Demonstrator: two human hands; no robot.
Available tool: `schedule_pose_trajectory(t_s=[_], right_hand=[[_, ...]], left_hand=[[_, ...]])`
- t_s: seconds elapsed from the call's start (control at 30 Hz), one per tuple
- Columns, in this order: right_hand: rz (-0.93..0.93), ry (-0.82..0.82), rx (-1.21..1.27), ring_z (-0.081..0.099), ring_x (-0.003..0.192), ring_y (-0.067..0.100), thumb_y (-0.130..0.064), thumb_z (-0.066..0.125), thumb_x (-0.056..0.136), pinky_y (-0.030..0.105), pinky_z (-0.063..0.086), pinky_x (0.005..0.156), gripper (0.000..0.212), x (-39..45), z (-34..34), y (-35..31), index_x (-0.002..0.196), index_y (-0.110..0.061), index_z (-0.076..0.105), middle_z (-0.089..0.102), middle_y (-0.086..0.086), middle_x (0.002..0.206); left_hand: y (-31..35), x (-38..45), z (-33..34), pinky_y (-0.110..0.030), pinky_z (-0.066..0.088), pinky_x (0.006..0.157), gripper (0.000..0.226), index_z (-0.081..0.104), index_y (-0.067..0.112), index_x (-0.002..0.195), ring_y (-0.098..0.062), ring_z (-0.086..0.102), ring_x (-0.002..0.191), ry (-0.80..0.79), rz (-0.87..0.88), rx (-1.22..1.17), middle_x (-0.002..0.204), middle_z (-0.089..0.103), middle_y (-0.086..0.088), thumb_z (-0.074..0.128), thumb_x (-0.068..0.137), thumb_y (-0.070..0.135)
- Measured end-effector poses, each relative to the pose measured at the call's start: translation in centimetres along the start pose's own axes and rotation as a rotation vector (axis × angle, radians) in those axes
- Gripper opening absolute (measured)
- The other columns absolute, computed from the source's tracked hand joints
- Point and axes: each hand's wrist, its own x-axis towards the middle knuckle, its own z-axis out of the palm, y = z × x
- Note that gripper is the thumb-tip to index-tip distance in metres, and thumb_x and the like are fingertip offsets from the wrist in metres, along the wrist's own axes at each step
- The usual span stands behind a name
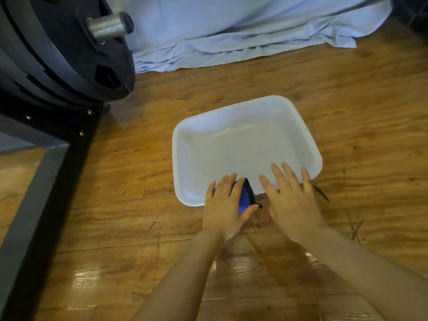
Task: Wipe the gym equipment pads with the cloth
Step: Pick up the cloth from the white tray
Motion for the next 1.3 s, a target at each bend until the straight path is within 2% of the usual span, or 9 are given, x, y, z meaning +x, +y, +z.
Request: schedule_pose_trajectory(t_s=[0.23, 0.4, 0.5, 0.63, 0.73, 0.83, 1.0, 1.1, 1.3], right_hand=[[0.046, -0.001, 0.002, 0.04, 0.132, 0.045, -0.022, 0.078, 0.069, 0.067, 0.028, 0.105, 0.069, 0.1, 1.0, -0.1, 0.134, -0.011, 0.055, 0.046, 0.026, 0.14], [0.064, -0.017, 0.002, 0.04, 0.131, 0.046, -0.02, 0.08, 0.067, 0.067, 0.028, 0.105, 0.071, 0.7, 1.5, -0.3, 0.134, -0.011, 0.055, 0.047, 0.026, 0.14], [0.068, -0.008, 0.002, 0.041, 0.131, 0.045, -0.017, 0.079, 0.066, 0.067, 0.028, 0.104, 0.072, 0.9, 1.5, -0.4, 0.133, -0.011, 0.055, 0.048, 0.025, 0.139], [0.093, -0.006, 0.039, 0.041, 0.131, 0.042, -0.019, 0.075, 0.073, 0.064, 0.027, 0.104, 0.065, 1.2, 1.5, -0.8, 0.134, -0.013, 0.054, 0.049, 0.022, 0.139], [0.148, 0.017, 0.157, 0.042, 0.132, 0.041, -0.015, 0.07, 0.077, 0.064, 0.029, 0.104, 0.06, 1.2, 0.6, -1.5, 0.135, -0.014, 0.053, 0.049, 0.019, 0.139], [0.186, -0.037, 0.367, 0.031, 0.139, 0.035, -0.014, 0.06, 0.086, 0.06, 0.024, 0.111, 0.059, 0.8, -2.8, -2.7, 0.143, -0.018, 0.042, 0.038, 0.013, 0.149], [0.249, -0.105, 0.593, 0.029, 0.138, 0.024, -0.015, 0.057, 0.088, 0.045, 0.027, 0.113, 0.061, -1.2, -12.6, -4.9, 0.145, -0.023, 0.036, 0.034, 0.008, 0.151], [0.291, -0.163, 0.654, 0.03, 0.138, 0.024, -0.01, 0.056, 0.085, 0.047, 0.03, 0.111, 0.066, -2.9, -19.3, -5.8, 0.146, -0.023, 0.034, 0.033, 0.008, 0.15], [0.243, -0.151, 0.588, 0.036, 0.134, 0.032, -0.007, 0.062, 0.082, 0.053, 0.034, 0.107, 0.067, -7.8, -33.3, -8.6, 0.144, -0.017, 0.038, 0.04, 0.015, 0.144]], left_hand=[[-1.1, 1.1, 1.3, -0.043, 0.049, 0.094, 0.059, 0.064, 0.015, 0.12, -0.022, 0.064, 0.107, 0.035, 0.025, 0.018, 0.117, 0.068, 0.0, 0.04, 0.088, 0.059], [-2.1, 1.1, 1.5, -0.044, 0.051, 0.093, 0.051, 0.065, 0.013, 0.122, -0.025, 0.065, 0.107, 0.066, 0.125, -0.048, 0.12, 0.068, -0.004, 0.038, 0.095, 0.048], [-1.6, 0.8, 1.0, -0.046, 0.045, 0.101, 0.048, 0.067, 0.013, 0.115, -0.023, 0.065, 0.101, 0.092, 0.077, -0.145, 0.111, 0.07, -0.001, 0.035, 0.1, 0.044], [-0.9, 0.6, -0.2, -0.04, 0.035, 0.108, 0.023, 0.05, 0.023, 0.08, -0.009, 0.045, 0.064, 0.079, -0.074, -0.401, 0.07, 0.055, 0.009, 0.046, 0.1, 0.033], [-0.2, 0.1, -1.7, -0.029, 0.043, 0.088, 0.042, 0.05, 0.014, 0.073, -0.014, 0.044, 0.061, 0.101, -0.17, -0.551, 0.061, 0.051, 0.004, 0.035, 0.096, 0.046], [1.4, -1.1, -5.2, -0.029, 0.038, 0.06, 0.036, 0.043, 0.018, 0.07, -0.016, 0.039, 0.06, 0.157, -0.234, -0.631, 0.059, 0.04, 0.01, 0.042, 0.096, 0.043], [5.3, -4.3, -13.4, -0.031, 0.037, 0.056, 0.029, 0.043, 0.009, 0.076, -0.016, 0.037, 0.057, 0.159, -0.449, -0.7, 0.06, 0.045, -0.003, 0.054, 0.098, 0.024], [8.0, -6.7, -19.7, -0.037, 0.034, 0.053, 0.028, 0.045, 0.013, 0.078, -0.022, 0.041, 0.054, 0.156, -0.498, -0.676, 0.056, 0.042, 0.003, 0.055, 0.098, 0.032], [13.7, -12.5, -33.9, -0.027, 0.022, 0.049, 0.028, 0.043, 0.017, 0.079, -0.009, 0.036, 0.051, 0.147, -0.533, -0.667, 0.057, 0.038, 0.011, 0.055, 0.097, 0.034]])
